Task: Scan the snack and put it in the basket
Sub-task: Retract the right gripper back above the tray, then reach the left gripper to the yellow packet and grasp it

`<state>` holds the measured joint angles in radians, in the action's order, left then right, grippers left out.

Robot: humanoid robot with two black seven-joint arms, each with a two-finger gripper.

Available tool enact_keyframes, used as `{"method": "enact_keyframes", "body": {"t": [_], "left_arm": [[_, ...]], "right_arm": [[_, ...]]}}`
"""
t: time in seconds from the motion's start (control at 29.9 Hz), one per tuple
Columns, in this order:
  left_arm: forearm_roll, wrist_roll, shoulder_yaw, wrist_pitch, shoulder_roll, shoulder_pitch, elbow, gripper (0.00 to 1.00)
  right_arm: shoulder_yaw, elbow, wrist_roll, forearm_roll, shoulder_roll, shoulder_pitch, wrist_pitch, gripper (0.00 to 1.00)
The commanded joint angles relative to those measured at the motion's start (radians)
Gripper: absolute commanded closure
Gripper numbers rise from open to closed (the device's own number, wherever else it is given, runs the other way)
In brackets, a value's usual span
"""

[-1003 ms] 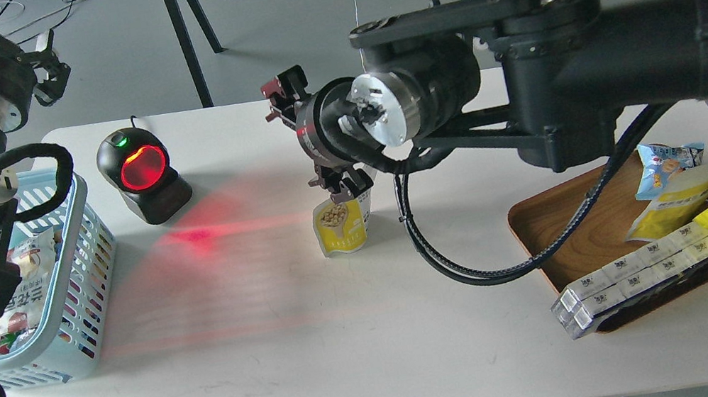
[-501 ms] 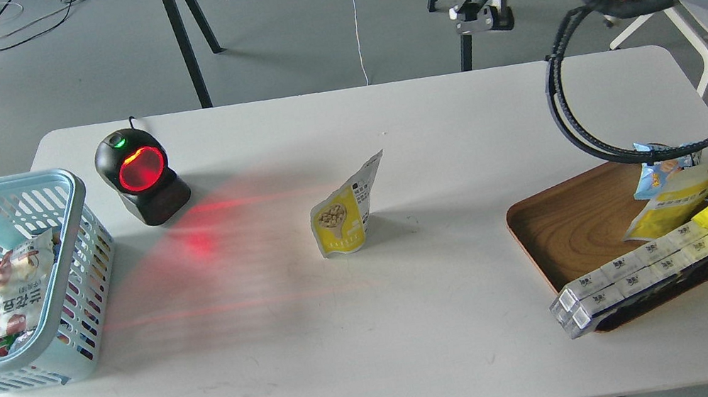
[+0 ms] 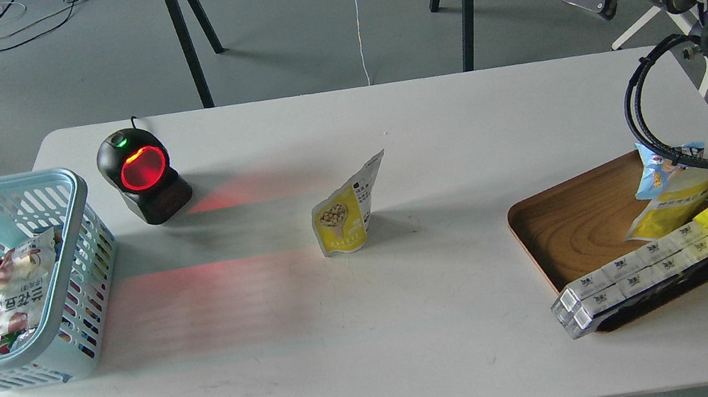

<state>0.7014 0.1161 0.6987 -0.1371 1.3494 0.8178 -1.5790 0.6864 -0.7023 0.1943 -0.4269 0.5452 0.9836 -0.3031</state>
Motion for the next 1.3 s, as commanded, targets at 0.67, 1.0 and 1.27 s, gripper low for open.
{"method": "enact_keyframes", "body": {"t": [0.67, 1.0, 1.27], "left_arm": [[1.116, -0.148, -0.137, -0.085, -0.479, -0.016, -0.184, 0.0], [1.265, -0.317, -0.263, -0.19, -0.72, -0.019, -0.177, 0.0], [1.401, -0.363, -0.265, -0.271, -0.863, -0.025, -0.104, 0.01]], "right_arm": [[0.03, 0.064, -0.095, 0.0, 0.001, -0.135, -0.171, 0.02], [0.028, 0.064, -0.095, 0.0, -0.002, -0.145, -0.168, 0.02], [0.025, 0.063, -0.095, 0.0, -0.002, -0.145, -0.16, 0.02]]}}
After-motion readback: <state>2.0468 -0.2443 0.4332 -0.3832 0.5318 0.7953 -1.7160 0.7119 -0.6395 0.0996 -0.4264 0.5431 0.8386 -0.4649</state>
